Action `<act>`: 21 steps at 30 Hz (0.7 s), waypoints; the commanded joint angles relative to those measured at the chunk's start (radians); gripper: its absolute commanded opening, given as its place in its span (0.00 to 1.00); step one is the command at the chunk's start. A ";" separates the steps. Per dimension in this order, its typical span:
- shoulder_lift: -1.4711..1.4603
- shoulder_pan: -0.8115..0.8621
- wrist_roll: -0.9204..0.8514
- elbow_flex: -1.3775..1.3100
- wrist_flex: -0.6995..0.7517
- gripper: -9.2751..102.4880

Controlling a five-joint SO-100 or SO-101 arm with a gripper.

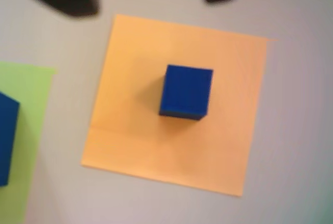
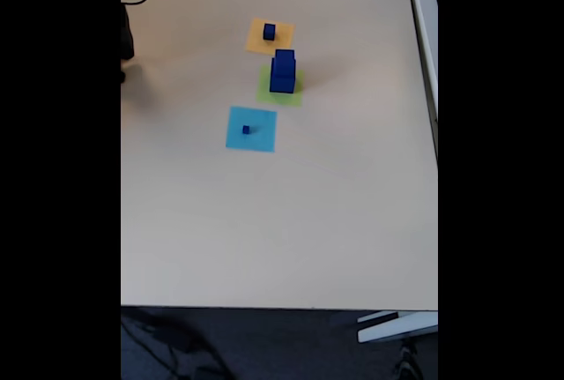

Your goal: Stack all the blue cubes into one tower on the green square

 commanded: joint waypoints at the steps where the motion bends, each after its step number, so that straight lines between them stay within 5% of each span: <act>1: -0.009 -0.041 0.044 0.031 -0.077 0.16; 21: -0.178 -0.077 0.101 0.239 -0.360 0.22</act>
